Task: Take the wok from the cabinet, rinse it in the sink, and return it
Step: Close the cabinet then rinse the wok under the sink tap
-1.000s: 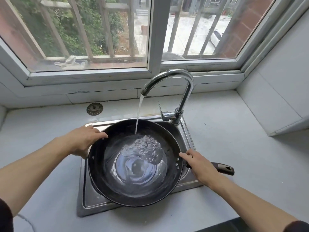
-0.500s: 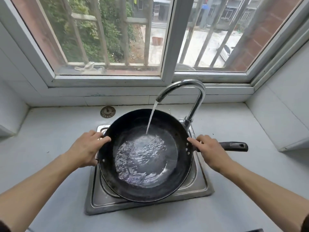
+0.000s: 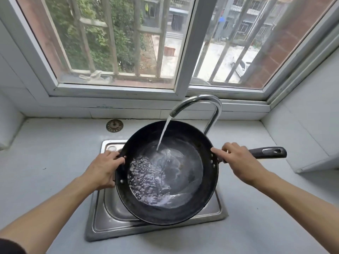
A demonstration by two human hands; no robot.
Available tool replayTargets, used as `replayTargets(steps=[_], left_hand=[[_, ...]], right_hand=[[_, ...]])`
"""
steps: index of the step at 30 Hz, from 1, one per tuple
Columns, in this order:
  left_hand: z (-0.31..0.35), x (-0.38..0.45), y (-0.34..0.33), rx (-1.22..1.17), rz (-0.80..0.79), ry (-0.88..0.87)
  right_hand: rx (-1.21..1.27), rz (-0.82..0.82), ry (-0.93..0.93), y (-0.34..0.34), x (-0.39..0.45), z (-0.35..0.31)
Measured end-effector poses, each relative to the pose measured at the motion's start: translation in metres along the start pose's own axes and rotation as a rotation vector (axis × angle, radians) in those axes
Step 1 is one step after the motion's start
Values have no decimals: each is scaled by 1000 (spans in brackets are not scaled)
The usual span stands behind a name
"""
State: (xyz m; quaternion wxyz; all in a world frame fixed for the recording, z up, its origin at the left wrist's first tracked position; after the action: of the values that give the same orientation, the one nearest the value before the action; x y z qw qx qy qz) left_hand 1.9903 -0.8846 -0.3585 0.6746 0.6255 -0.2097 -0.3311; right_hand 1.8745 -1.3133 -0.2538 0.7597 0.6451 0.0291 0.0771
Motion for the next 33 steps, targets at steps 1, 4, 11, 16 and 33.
replayTargets(steps=[1,4,11,16,33], left_hand=[[3,4,-2,-15,-18,-13],[13,16,-10,-39,-64,-56],[34,52,-20,-100,-87,-130],[39,68,-30,-129,-73,-162],[39,92,-28,-193,145,-275]], right_hand=[[-23,-11,0,3,-3,3],[-85,-42,-1,11,-14,10],[-164,-54,-35,35,-32,31],[-227,-56,-36,52,-35,29],[-285,-37,-172,85,-60,-11]])
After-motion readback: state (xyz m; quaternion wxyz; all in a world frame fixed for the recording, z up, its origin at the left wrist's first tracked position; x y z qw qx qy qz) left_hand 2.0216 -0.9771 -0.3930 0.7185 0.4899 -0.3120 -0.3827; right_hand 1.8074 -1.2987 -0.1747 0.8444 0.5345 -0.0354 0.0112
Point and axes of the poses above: each hand's wrist, its own x-axis towards the middle knuckle, its own y-axis out of the back of the hand, z = x × y, the point moved 2 cm from there along x, towards the middle knuckle, and after that the axes turned 6 degrees about -y, right-handed, at the moved point
